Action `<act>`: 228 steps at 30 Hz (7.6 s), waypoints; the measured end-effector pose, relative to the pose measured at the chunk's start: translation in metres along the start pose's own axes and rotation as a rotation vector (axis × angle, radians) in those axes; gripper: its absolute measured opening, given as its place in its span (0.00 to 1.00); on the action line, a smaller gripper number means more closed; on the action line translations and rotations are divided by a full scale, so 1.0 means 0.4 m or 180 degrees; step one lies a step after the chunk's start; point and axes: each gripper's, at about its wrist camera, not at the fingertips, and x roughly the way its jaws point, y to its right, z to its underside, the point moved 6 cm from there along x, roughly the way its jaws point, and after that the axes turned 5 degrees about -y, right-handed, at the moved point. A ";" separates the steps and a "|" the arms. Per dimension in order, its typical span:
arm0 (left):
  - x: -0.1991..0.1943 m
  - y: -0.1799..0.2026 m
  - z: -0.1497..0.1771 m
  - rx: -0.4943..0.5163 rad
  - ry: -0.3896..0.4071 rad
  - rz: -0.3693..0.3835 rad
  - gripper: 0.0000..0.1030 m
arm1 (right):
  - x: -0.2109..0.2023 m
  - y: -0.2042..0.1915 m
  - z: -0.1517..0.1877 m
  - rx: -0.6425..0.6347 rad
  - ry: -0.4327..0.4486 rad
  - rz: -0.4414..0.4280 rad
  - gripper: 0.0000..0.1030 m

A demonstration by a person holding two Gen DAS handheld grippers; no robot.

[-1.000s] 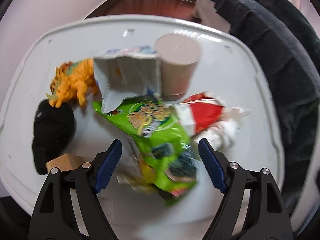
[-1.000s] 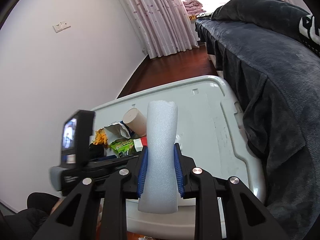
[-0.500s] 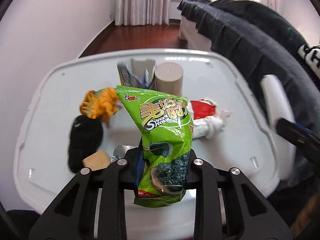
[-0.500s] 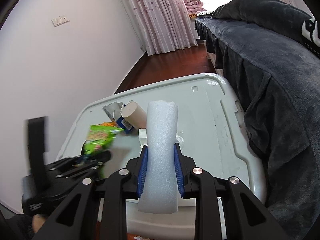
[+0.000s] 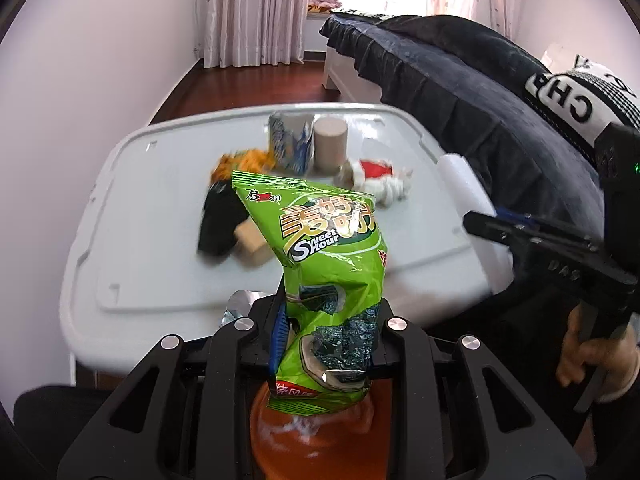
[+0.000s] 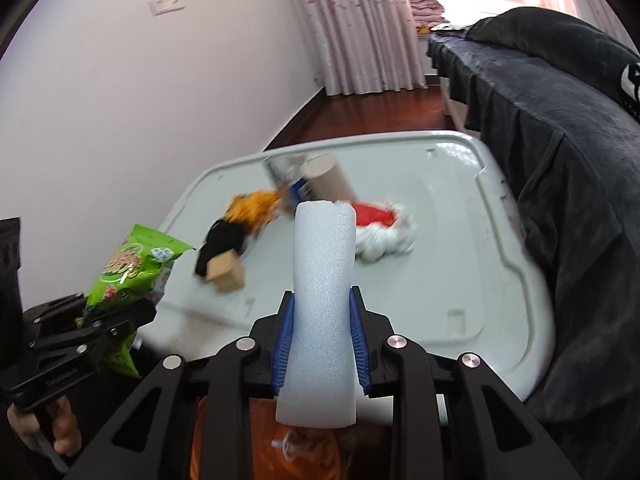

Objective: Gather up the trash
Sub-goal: 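Lower both items over the orange bucket and open both grippers, then grasp the white tissue with the right gripper and lift it, then grasp the wooden block with the left gripper while the right gripper holds the tissue, then carry both items over the orange bucket and open both grippers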

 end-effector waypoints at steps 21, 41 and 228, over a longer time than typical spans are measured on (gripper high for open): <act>0.043 -0.019 0.306 0.0076 -0.0867 0.0145 0.26 | 0.031 -0.193 0.325 -0.0434 -0.1055 -0.0246 0.28; 0.140 -0.024 0.352 -0.0052 -0.1379 0.0048 0.66 | 0.084 -0.169 0.341 -0.0304 -0.1251 -0.0206 0.55; 0.122 -0.046 0.339 0.0019 -0.1263 -0.0088 0.57 | 0.076 -0.125 0.307 0.0284 -0.1161 -0.0210 0.55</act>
